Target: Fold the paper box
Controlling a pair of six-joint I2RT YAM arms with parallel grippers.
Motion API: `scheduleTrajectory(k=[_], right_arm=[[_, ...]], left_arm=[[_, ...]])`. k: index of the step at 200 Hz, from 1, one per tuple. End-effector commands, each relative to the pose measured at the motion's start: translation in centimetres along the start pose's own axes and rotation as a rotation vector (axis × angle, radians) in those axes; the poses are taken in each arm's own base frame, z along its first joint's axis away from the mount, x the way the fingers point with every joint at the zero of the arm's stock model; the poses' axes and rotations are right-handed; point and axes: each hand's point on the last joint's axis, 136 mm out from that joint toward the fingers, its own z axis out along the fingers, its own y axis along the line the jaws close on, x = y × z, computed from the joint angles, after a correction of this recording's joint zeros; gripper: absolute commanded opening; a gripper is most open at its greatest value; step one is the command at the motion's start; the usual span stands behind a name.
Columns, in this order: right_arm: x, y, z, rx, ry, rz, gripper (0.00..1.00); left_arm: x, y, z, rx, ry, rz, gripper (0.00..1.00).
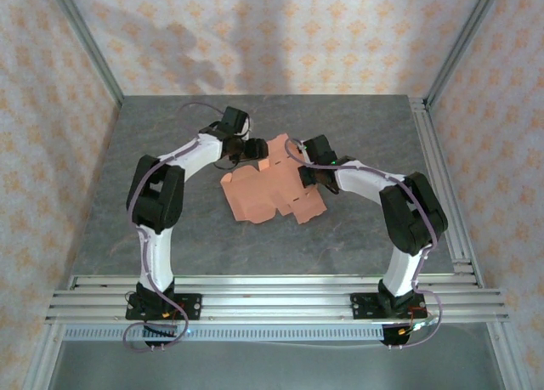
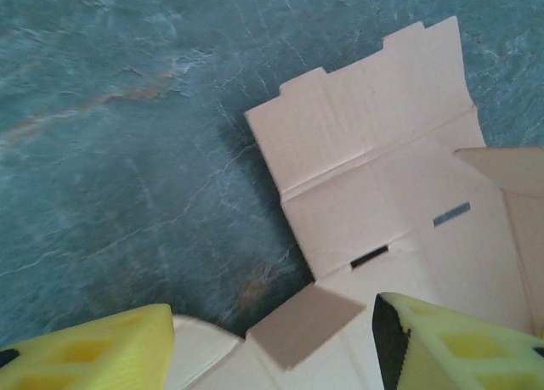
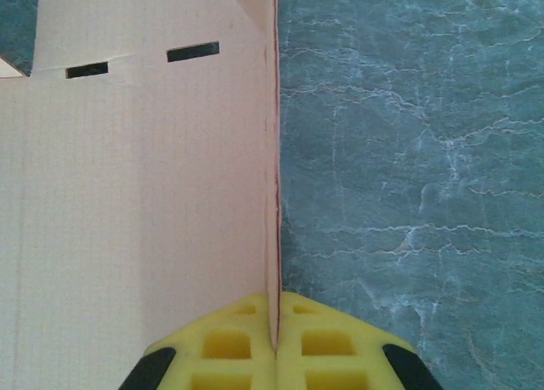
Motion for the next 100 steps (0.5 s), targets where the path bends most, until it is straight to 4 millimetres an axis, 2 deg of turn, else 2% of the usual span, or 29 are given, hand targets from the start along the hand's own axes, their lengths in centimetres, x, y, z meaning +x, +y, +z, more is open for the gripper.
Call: scheduleTrajectory(k=[1, 18, 27, 38, 70, 100], right_arm=[[-0.7, 0.3, -0.9, -0.018, -0.028, -0.011, 0.0], [-0.4, 0.1, -0.8, -0.009, -0.013, -0.011, 0.0], [-0.3, 0.0, -0.7, 0.001, -0.009, -0.007, 0.0], [0.0, -0.2, -0.6, 0.01, -0.001, -0.003, 0.0], [0.1, -0.4, -0.2, 0.025, 0.023, -0.001, 0.0], [0.0, -0.3, -0.1, 0.027, 0.025, -0.002, 0.0]], left_arm=[[-0.1, -1.0, 0.6, 0.066, 0.059, -0.014, 0.61], [-0.1, -1.6, 1.6, 0.104, 0.086, -0.029, 0.55], [0.1, -2.0, 1.8, 0.127, 0.098, -0.035, 0.47], [0.4, -2.5, 1.8, 0.146, 0.11, -0.036, 0.44], [2.1, -3.5, 1.3, 0.191, 0.136, -0.025, 0.45], [4.3, -2.4, 2.6, 0.175, 0.18, -0.059, 0.46]])
